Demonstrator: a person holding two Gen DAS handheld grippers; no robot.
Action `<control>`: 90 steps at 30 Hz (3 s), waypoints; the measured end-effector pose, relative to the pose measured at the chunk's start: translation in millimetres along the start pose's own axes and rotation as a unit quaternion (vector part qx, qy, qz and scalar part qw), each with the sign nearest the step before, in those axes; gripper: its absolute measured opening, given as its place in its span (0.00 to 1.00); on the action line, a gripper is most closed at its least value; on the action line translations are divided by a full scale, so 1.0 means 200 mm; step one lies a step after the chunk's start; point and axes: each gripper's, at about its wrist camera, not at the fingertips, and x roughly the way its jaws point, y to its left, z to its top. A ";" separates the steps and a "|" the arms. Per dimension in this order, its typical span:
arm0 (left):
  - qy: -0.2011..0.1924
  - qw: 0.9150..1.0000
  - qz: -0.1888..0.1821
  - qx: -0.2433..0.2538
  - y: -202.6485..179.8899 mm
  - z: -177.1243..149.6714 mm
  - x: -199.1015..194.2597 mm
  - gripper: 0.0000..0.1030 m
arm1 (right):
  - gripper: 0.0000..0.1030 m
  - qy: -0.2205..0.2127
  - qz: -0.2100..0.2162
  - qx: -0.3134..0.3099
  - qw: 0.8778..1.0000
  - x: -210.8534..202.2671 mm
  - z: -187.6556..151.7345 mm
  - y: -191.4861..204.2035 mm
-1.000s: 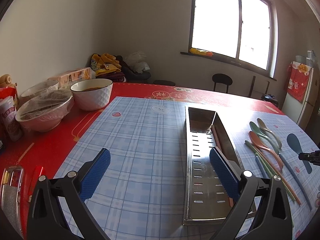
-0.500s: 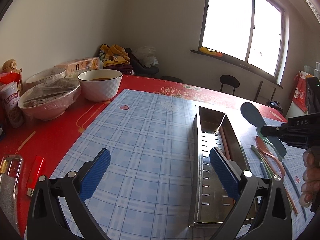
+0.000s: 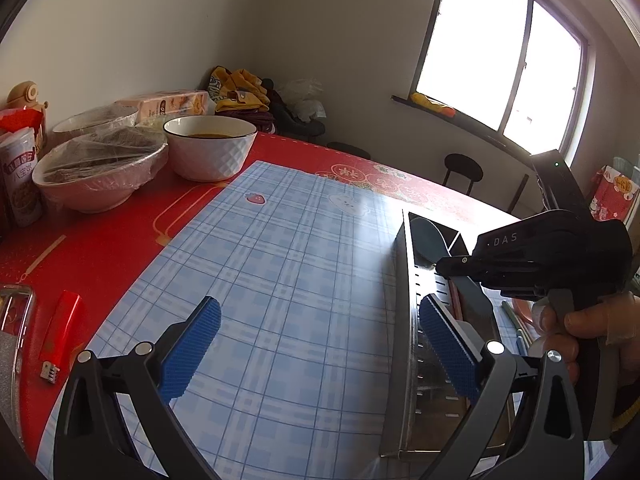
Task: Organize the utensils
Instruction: 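Lower the blue spoon into the tray and open the right gripper, then lower the left gripper onto the blue chopstick and close it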
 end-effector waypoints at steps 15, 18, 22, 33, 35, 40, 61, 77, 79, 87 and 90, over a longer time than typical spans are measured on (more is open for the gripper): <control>-0.007 1.000 0.005 0.014 -0.03 0.00 -0.01 0.94 | 0.26 -0.034 -0.028 -0.063 0.997 -0.06 -0.03 0.06; -0.007 1.000 0.004 0.015 -0.03 0.00 -0.01 0.94 | 0.50 -0.092 -0.047 -0.131 0.986 -0.20 -0.09 0.07; -0.005 1.000 0.003 0.012 -0.02 0.00 -0.01 0.94 | 0.53 -0.137 -0.038 -0.176 0.974 -0.37 -0.18 -0.04; -0.012 0.999 0.012 0.034 -0.07 -0.01 -0.02 0.94 | 0.85 -0.194 -0.063 -0.168 0.964 -0.77 -0.45 -0.58; -0.014 0.999 0.018 0.043 -0.09 -0.02 -0.02 0.94 | 0.85 -0.193 -0.082 -0.156 0.965 -0.80 -0.48 -0.67; -0.036 0.995 0.043 0.078 -0.16 -0.04 -0.08 0.94 | 0.85 -0.202 -0.096 -0.137 0.965 -0.86 -0.53 -0.83; 0.013 0.974 -0.089 0.207 -0.94 -0.29 -0.29 0.93 | 0.85 -0.277 -0.155 -0.112 0.941 -1.07 -0.55 -1.08; 0.134 0.957 -0.095 0.238 -1.11 -0.44 0.05 0.36 | 0.85 -0.267 -0.111 -0.083 0.954 -1.05 -0.54 -1.17; 0.147 0.955 -0.092 0.239 -1.11 -0.45 0.08 0.31 | 0.85 -0.268 -0.107 -0.082 0.954 -1.05 -0.54 -1.18; 0.183 0.951 -0.092 0.233 -1.11 -0.45 0.18 0.21 | 0.85 -0.266 -0.101 -0.085 0.955 -1.05 -0.54 -1.18; 0.183 0.950 -0.090 0.237 -1.12 -0.45 0.19 0.21 | 0.85 -0.267 -0.100 -0.085 0.955 -1.05 -0.54 -1.18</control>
